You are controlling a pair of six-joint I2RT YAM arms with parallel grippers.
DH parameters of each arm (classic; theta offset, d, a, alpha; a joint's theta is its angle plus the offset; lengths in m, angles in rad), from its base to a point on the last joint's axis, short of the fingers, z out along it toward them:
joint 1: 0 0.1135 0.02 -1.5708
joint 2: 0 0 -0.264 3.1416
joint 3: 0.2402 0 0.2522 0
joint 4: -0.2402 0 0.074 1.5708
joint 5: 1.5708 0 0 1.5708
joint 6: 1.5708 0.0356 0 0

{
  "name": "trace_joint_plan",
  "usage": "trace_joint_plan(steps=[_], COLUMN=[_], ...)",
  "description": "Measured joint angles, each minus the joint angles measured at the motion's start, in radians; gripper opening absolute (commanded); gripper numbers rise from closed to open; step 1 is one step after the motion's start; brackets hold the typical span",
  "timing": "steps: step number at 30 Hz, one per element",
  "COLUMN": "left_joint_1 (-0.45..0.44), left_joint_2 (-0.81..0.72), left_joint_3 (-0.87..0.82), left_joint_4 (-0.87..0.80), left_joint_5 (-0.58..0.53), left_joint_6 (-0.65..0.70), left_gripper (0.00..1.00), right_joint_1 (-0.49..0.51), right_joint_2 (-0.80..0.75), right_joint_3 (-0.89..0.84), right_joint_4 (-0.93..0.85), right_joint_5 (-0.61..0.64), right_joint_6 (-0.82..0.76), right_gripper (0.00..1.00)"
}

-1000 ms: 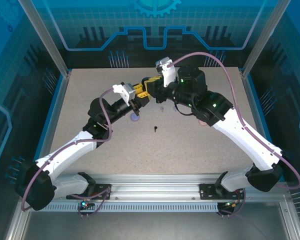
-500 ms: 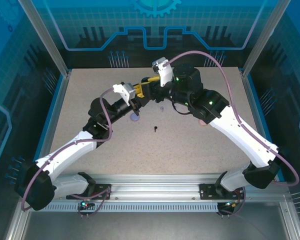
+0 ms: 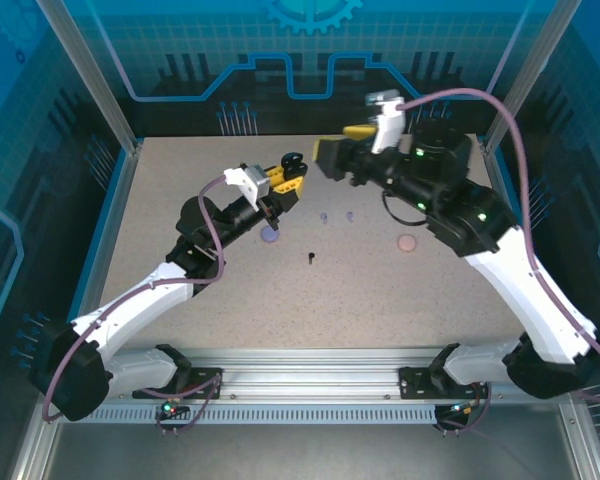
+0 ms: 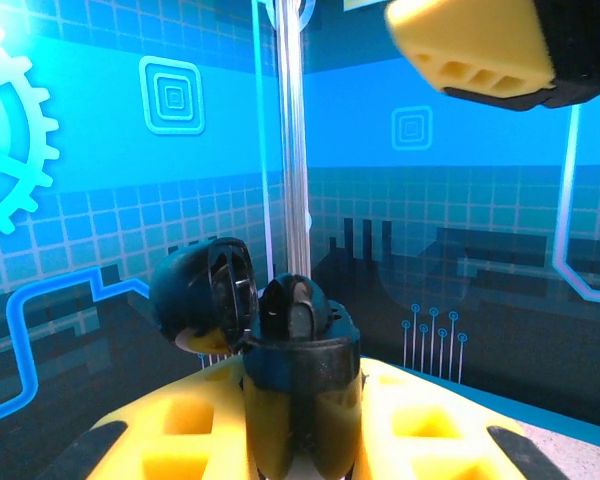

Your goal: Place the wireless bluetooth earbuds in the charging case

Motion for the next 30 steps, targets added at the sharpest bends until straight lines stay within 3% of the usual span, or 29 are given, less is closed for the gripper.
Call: trace_joint_plan(steps=[5, 9, 14, 19, 30], left_joint_1=[0.0, 0.0, 0.0, 0.0, 0.0], left_joint_2=[-0.002, -0.007, -0.024, -0.04, -0.05], left_joint_3=[-0.008, -0.015, -0.015, -0.016, -0.022], left_joint_4=[0.006, 0.009, 0.009, 0.009, 0.006], left_joint_5=[-0.019, -0.035, -0.061, -0.082, -0.136], left_joint_6=[0.001, 0.008, 0.011, 0.011, 0.011], left_gripper=[0.0, 0.0, 0.0, 0.0, 0.0], right_joint_1=[-0.124, -0.18, -0.186, -0.158, -0.045], right_joint_2=[-0.098, -0.071, 0.09, 0.298, 0.722], right_joint_3=[-0.138, -0.268, -0.391, -0.402, -0.176], right_joint_4=[-0.023, -0.056, -0.106, -0.148, -0.259], right_joint_5=[0.019, 0.018, 0.007, -0.001, 0.003], right_joint_6=[0.124, 0.222, 0.32, 0.391, 0.455], right_gripper=[0.74, 0.73, 0.7, 0.66, 0.56])
